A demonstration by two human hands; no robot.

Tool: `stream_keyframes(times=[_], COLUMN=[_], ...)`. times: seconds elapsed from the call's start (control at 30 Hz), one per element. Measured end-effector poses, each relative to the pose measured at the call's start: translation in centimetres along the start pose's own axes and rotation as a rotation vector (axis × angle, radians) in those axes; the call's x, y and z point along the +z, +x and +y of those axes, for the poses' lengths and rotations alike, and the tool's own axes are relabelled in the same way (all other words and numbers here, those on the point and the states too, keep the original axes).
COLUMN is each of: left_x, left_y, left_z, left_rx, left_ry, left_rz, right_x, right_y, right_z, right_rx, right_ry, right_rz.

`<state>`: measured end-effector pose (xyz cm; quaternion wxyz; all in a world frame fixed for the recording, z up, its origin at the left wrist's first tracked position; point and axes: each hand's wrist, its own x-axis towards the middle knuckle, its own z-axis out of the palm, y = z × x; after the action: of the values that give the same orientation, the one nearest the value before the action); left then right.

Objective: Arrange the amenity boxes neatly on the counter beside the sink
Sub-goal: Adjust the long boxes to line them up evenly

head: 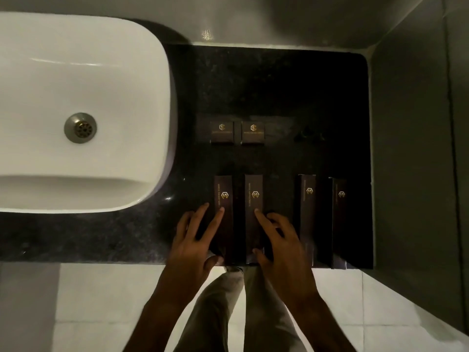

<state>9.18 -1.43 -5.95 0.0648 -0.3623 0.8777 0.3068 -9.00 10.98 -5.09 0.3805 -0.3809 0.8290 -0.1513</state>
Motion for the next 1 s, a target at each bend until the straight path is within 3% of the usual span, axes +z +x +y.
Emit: stream_keyframes(times=[0.8,0.9,1.0], left_x=[0.2,-1.2,-2.6], left_y=[0.1,0.0,0.1], left_z=[-0.5,0.7,5.1], left_rx=[0.043,-0.131,-0.192], left_ry=[-0.027,-0.136,-0.226], left_rz=[0.075,0.099,0.172], right_x=[-0.5,-3.7,-8.0], right_y=[-0.7,-2.4,-4.3], right_z=[-0.2,-0.2,2.3], right_rx=[-0.063,-0.106,-0.036], right_ry=[0.024,0.06,0.147], right_rz=[0.01,0.089,0.34])
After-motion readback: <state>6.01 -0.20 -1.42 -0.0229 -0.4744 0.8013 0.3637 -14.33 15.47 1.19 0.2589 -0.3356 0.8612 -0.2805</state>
